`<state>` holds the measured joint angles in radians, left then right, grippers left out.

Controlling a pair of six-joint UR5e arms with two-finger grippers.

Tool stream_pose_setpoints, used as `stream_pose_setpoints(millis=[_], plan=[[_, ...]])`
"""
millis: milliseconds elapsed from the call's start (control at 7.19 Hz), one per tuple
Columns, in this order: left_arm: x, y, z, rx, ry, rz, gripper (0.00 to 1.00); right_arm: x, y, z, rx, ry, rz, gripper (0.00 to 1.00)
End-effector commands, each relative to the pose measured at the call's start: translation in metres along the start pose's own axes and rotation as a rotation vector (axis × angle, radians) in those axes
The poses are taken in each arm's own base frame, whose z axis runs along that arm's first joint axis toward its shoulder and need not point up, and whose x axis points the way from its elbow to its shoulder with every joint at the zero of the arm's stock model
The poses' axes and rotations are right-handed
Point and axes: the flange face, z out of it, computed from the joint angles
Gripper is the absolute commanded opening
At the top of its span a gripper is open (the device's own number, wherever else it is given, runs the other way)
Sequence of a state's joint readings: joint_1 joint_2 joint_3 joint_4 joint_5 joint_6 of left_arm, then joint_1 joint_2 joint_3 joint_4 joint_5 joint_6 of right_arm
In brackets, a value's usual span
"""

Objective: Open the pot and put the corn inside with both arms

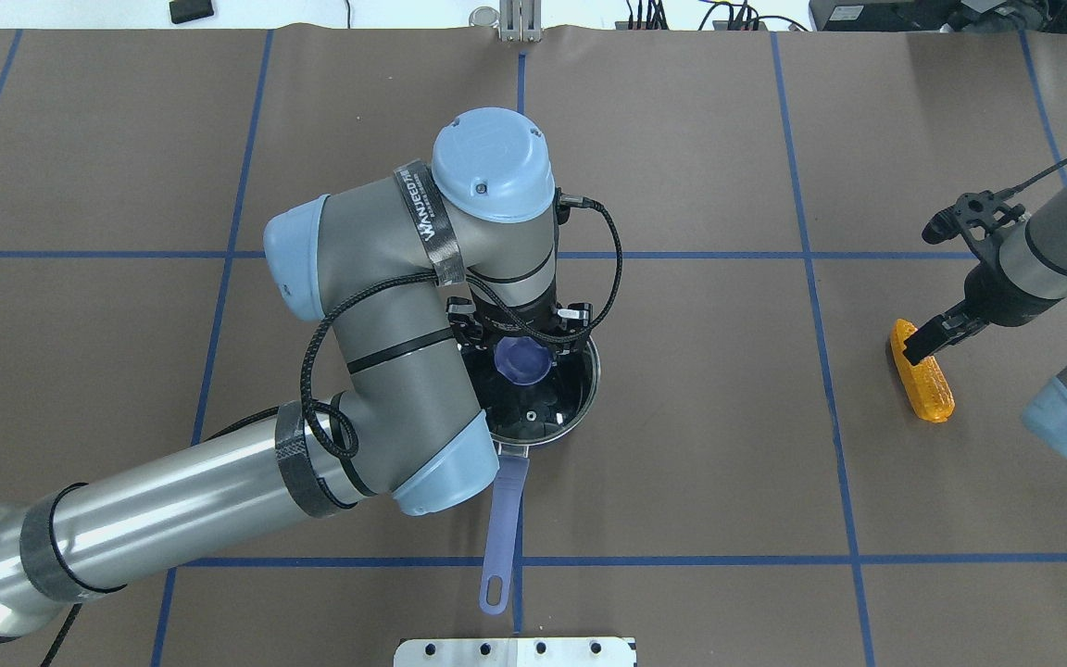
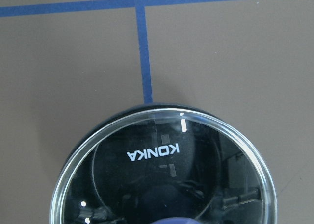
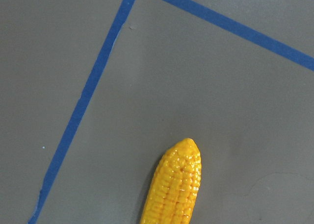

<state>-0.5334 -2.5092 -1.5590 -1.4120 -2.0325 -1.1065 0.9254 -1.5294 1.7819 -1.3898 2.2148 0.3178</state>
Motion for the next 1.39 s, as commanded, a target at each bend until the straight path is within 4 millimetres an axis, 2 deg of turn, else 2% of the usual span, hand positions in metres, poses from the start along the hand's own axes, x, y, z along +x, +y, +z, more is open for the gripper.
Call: stream_pose_setpoints(millis=[0,278,417,557,696,974,1113,1252], plan=[[-0.005,0.000,-0.022,0.013,-0.004,-0.003,0.58,-0.009,0.003,0.023,-0.032,0.027,-0.022,1.00],[-0.020,-0.009,-0.060,0.046,-0.003,-0.023,0.58,-0.007,0.020,0.039,-0.073,0.034,-0.023,0.99],[-0.030,-0.018,-0.068,0.046,-0.020,0.001,0.58,-0.003,0.028,0.044,-0.087,0.037,-0.020,0.95],[-0.042,-0.025,-0.084,0.041,-0.027,0.009,0.58,-0.008,0.029,0.048,-0.095,0.038,-0.028,0.78],[-0.057,-0.032,-0.100,0.048,-0.040,0.025,0.58,-0.010,0.030,0.050,-0.099,0.038,-0.033,0.66],[-0.089,-0.040,-0.117,0.046,-0.071,0.052,0.58,-0.022,0.020,0.043,-0.080,0.028,-0.049,0.38],[-0.119,-0.042,-0.122,0.045,-0.069,0.074,0.58,-0.029,0.014,0.036,-0.065,0.021,-0.058,0.26],[-0.146,-0.045,-0.125,0.044,-0.072,0.095,0.58,-0.037,0.003,0.026,-0.047,0.008,-0.065,0.25]])
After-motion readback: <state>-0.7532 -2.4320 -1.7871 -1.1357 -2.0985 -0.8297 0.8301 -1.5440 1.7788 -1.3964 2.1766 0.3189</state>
